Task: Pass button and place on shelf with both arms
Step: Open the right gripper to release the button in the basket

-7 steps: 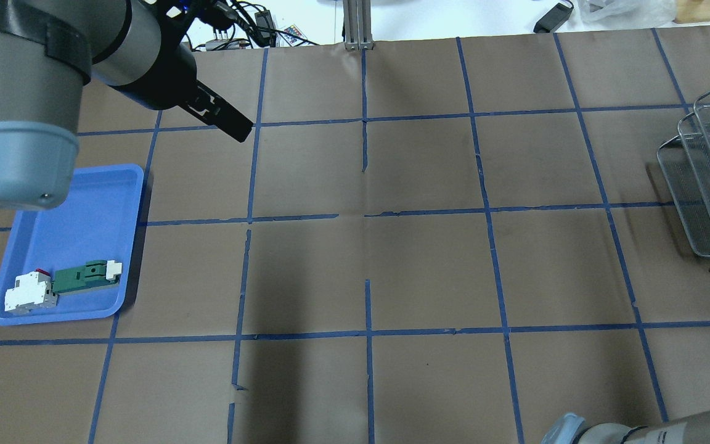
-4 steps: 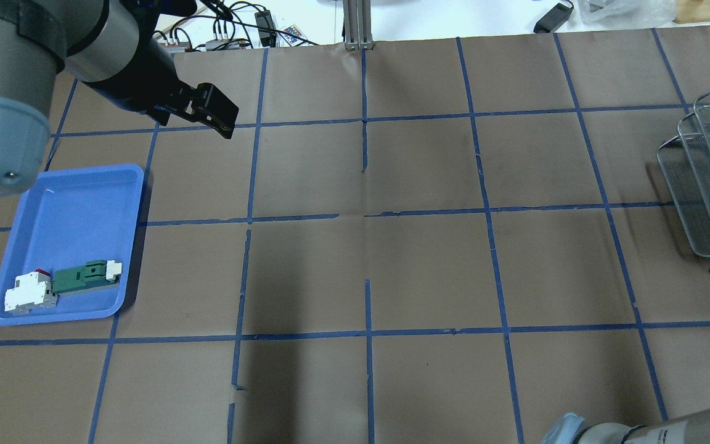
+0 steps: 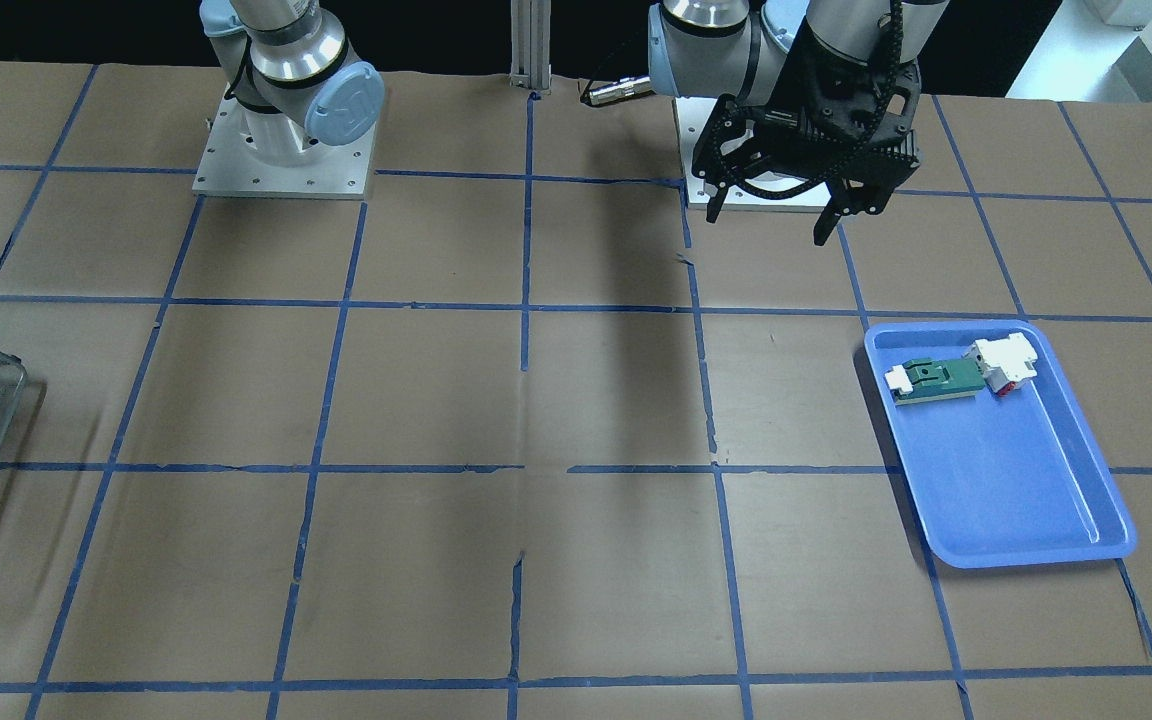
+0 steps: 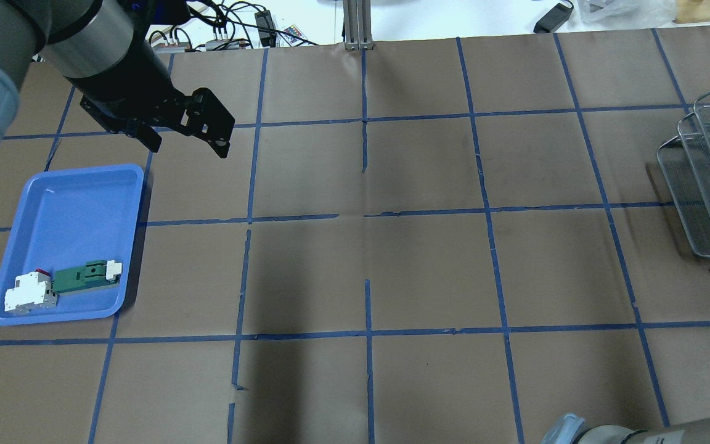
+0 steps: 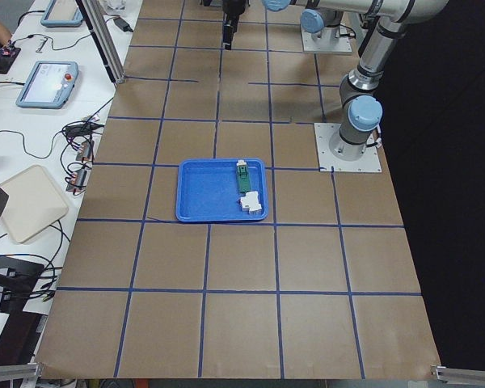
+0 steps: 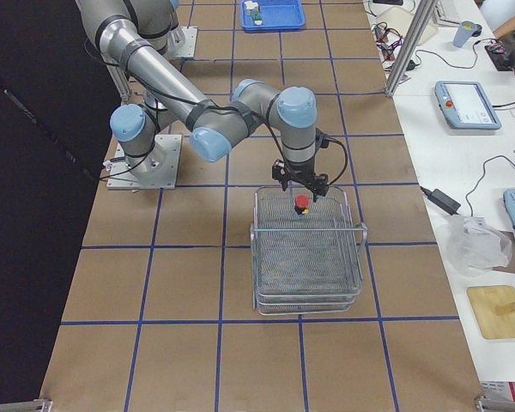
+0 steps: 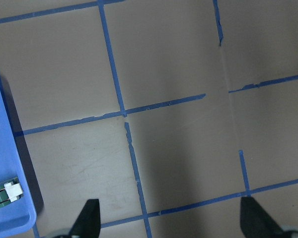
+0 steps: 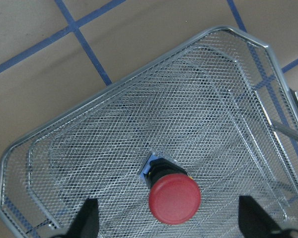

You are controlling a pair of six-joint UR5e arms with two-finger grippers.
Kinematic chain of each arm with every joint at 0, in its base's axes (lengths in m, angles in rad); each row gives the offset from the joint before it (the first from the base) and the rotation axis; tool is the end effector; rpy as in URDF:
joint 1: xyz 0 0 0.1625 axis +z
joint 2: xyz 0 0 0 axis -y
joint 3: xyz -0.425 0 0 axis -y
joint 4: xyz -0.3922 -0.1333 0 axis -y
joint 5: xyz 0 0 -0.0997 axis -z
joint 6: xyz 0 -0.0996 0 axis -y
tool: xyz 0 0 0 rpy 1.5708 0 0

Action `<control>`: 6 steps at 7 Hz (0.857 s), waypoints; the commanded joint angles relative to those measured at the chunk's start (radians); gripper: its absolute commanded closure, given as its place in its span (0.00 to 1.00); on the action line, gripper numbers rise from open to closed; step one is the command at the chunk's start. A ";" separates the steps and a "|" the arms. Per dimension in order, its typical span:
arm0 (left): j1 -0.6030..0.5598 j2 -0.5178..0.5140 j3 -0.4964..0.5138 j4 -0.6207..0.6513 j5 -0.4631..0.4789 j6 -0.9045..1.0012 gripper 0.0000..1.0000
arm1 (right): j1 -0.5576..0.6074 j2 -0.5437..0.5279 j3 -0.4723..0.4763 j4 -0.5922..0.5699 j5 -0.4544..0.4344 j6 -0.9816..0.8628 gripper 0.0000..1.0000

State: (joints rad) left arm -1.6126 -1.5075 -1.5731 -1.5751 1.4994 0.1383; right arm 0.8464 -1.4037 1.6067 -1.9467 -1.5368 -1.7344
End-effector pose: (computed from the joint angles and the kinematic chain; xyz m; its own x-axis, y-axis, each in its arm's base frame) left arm -0.1599 -0.4635 0.5170 -0.9811 0.1828 0.0627 0.1787 0.9817 -0.0659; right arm -0.2755 -0.5176 0.4216 -0.5215 -0.8350 0.1752 -0.8486 0.5290 -0.0050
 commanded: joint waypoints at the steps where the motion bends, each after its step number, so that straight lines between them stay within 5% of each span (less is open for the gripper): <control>1: 0.000 0.035 -0.040 -0.014 0.001 0.000 0.00 | 0.104 -0.113 0.018 0.143 -0.049 0.280 0.00; 3: 0.000 0.065 -0.096 -0.011 -0.001 -0.002 0.00 | 0.357 -0.202 0.007 0.199 -0.141 0.619 0.00; 6: 0.006 0.052 -0.097 0.003 -0.001 -0.006 0.00 | 0.771 -0.148 -0.097 0.232 -0.160 1.276 0.00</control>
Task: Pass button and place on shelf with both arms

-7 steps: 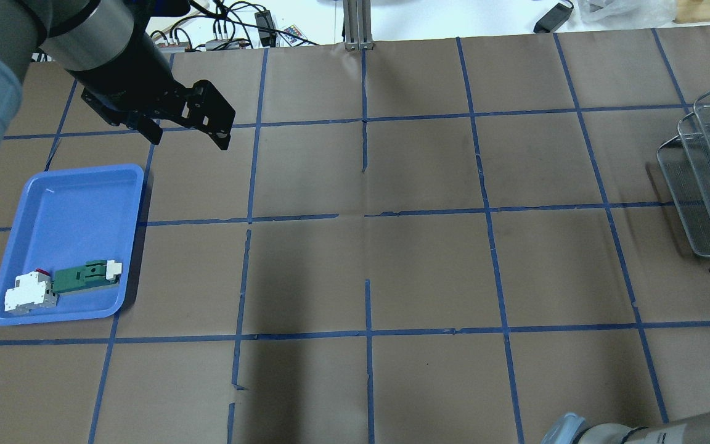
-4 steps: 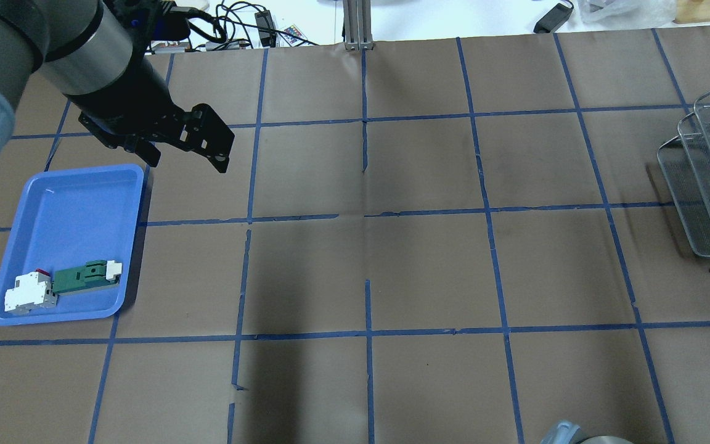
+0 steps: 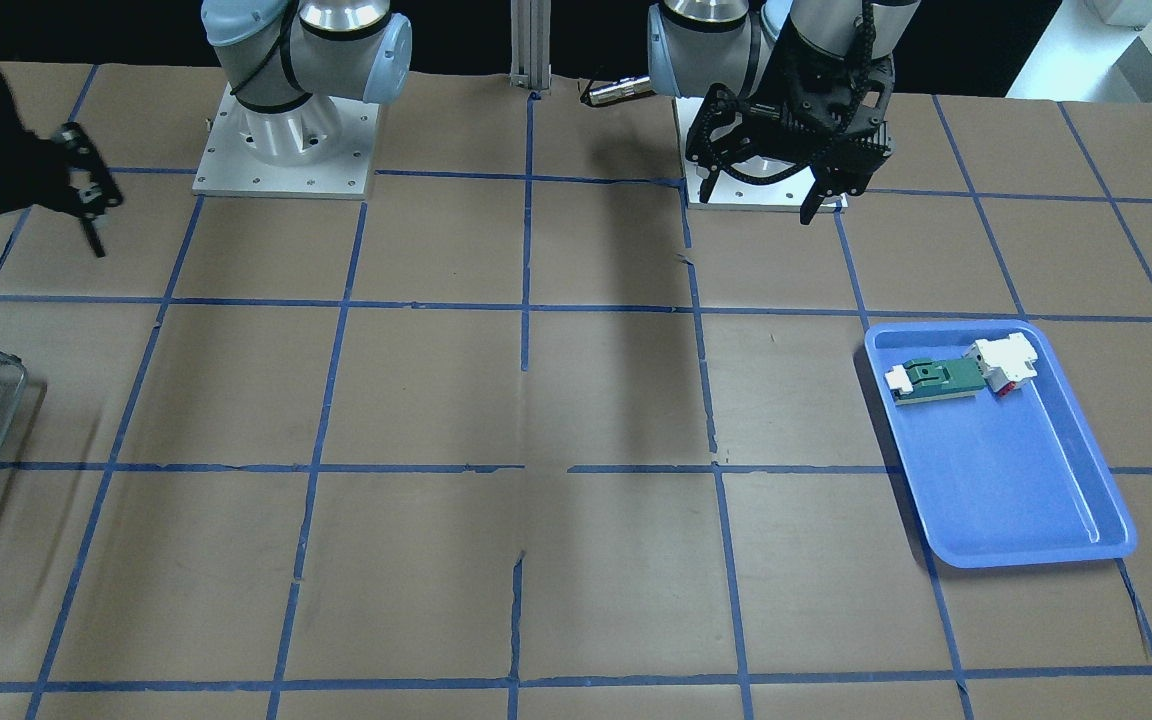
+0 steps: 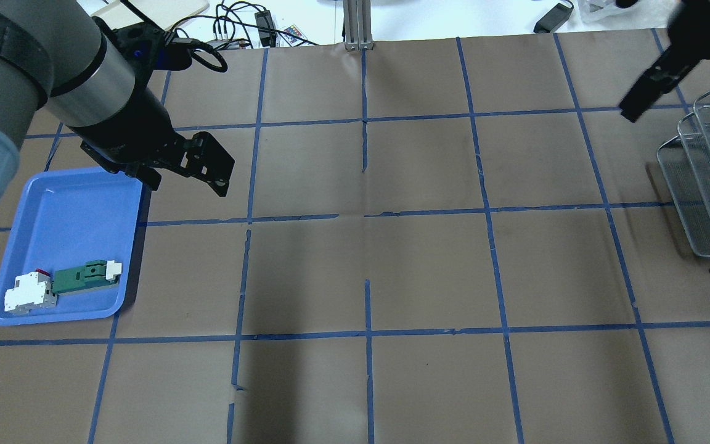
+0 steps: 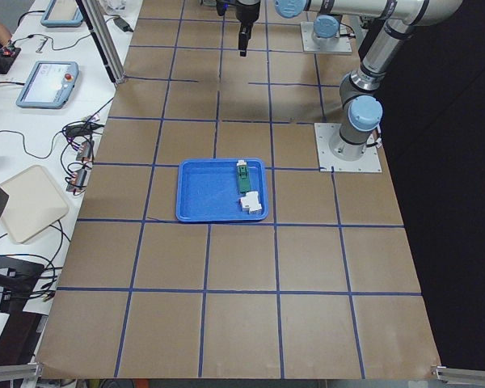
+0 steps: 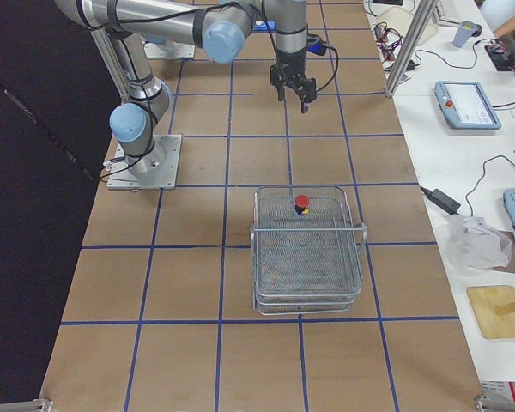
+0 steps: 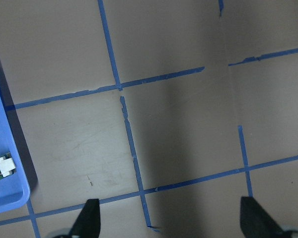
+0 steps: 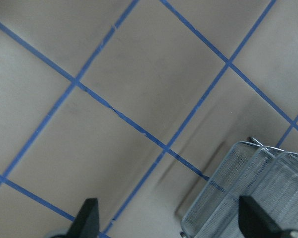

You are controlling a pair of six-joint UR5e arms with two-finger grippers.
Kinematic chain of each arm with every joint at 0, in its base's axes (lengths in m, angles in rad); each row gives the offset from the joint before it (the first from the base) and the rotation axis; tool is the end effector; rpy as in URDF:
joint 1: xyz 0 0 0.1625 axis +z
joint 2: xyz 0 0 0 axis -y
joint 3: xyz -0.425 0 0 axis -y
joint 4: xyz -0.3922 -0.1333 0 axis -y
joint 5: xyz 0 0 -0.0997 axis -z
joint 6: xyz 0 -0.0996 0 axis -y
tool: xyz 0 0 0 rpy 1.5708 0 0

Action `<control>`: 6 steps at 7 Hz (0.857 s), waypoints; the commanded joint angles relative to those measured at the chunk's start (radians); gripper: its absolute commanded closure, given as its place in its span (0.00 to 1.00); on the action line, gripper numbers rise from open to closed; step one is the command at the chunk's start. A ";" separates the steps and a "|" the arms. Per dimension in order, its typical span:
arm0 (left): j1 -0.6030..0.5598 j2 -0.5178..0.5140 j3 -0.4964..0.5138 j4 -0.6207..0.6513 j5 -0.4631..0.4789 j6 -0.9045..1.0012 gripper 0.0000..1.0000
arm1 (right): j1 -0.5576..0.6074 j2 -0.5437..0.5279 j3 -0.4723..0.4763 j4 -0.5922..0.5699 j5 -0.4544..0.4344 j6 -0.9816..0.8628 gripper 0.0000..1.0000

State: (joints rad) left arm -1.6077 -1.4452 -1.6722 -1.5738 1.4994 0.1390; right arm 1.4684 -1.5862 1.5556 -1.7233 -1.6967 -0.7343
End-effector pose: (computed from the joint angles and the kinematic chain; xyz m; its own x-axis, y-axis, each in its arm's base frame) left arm -0.1566 -0.4351 0.4964 -0.9820 0.1764 0.0677 0.1746 0.9842 -0.0309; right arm 0.0689 -0.5112 0.5204 -0.7982 -0.5633 0.2137 -0.5851 0.8093 -0.0524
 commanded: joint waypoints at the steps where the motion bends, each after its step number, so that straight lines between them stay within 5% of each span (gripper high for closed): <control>1: 0.005 -0.014 0.005 0.001 -0.001 -0.007 0.00 | 0.192 0.069 -0.078 0.087 0.006 0.506 0.00; 3: 0.005 -0.046 0.034 0.001 0.004 -0.068 0.00 | 0.181 0.092 -0.130 0.172 0.124 0.686 0.00; 6: -0.003 -0.057 0.040 0.000 0.002 -0.102 0.00 | 0.110 0.048 -0.120 0.286 0.106 0.727 0.00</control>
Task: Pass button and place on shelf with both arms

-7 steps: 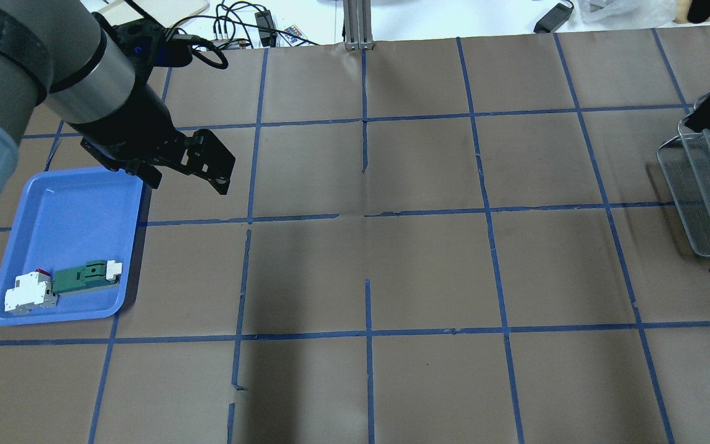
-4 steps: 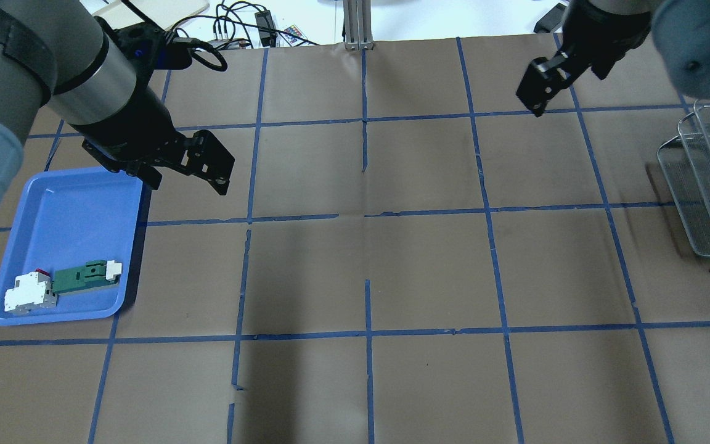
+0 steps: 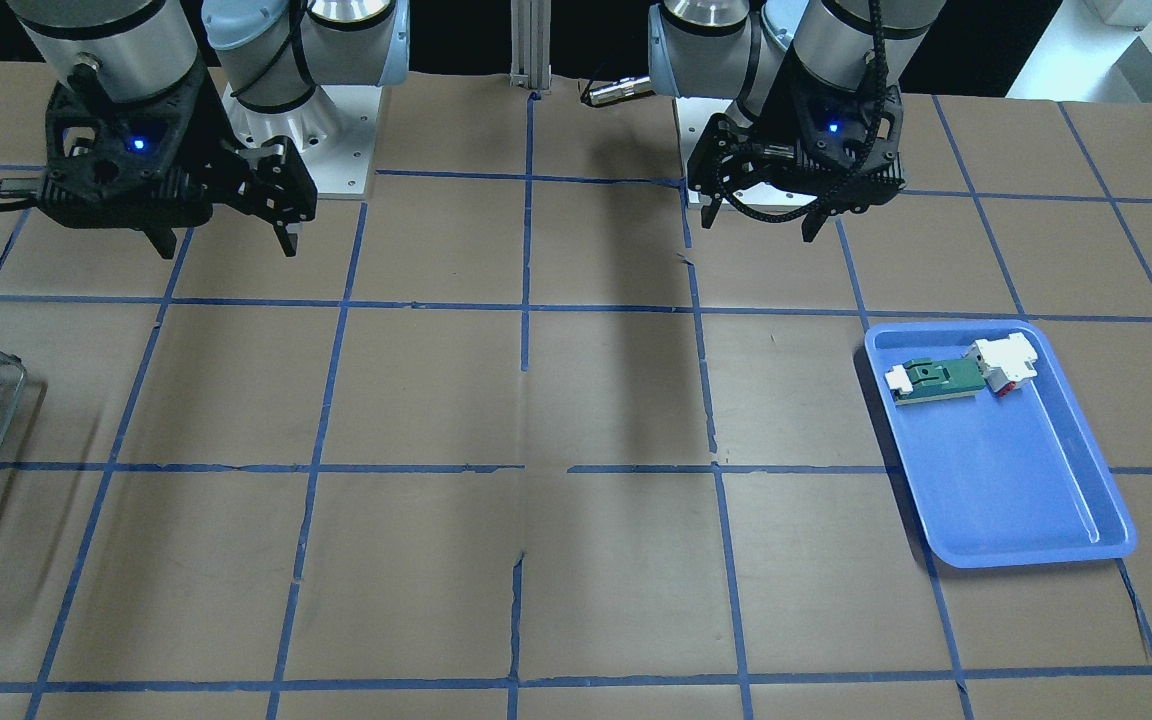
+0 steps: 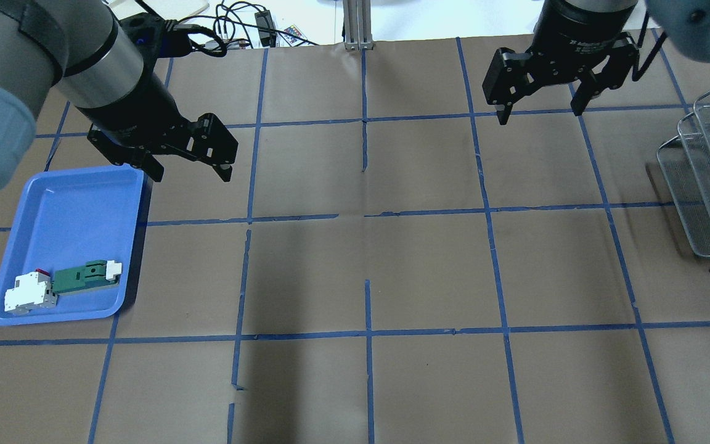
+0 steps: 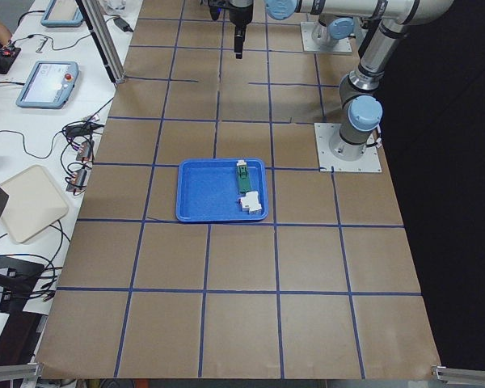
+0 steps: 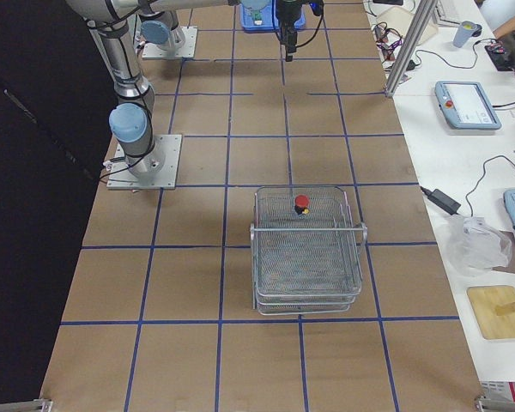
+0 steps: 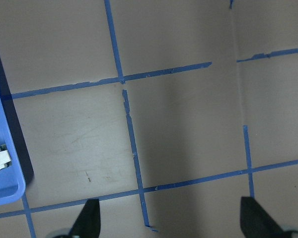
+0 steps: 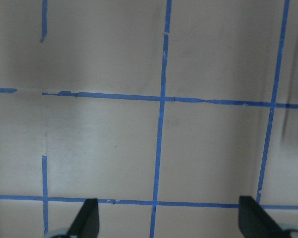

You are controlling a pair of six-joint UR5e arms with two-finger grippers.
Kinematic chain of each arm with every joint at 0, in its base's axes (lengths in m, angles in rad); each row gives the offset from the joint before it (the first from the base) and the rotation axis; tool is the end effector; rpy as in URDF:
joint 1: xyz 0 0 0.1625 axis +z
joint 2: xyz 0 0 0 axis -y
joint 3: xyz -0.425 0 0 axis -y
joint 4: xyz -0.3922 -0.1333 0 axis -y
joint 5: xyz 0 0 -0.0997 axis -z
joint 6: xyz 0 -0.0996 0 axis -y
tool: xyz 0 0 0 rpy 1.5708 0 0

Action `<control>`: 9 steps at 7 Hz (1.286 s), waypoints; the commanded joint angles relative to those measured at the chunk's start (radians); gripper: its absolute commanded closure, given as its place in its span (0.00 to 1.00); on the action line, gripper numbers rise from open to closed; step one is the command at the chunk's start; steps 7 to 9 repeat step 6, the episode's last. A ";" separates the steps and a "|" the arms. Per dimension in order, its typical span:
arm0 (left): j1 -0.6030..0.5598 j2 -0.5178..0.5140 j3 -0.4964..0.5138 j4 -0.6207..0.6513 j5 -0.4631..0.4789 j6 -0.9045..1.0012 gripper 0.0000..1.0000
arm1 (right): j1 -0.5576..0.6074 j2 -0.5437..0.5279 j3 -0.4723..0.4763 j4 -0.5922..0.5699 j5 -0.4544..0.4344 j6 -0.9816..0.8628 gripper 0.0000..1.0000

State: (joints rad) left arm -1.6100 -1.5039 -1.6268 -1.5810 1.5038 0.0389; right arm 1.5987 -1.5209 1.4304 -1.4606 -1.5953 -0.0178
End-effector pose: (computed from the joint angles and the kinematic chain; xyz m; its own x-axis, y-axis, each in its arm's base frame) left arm -0.1580 -0.4577 0.4915 -0.9947 0.0780 0.0669 0.0779 0.9970 -0.0033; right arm 0.1450 -0.5057 0.5209 -0.9986 -0.0462 0.0241 -0.0457 0.9988 0.0201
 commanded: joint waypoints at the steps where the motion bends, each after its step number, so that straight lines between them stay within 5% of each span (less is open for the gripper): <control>1: 0.001 0.002 -0.004 0.009 0.001 0.002 0.00 | -0.016 -0.021 0.007 0.032 0.002 0.042 0.00; 9: 0.001 -0.004 0.007 0.032 0.001 -0.010 0.00 | -0.023 -0.018 0.005 0.023 0.008 0.047 0.00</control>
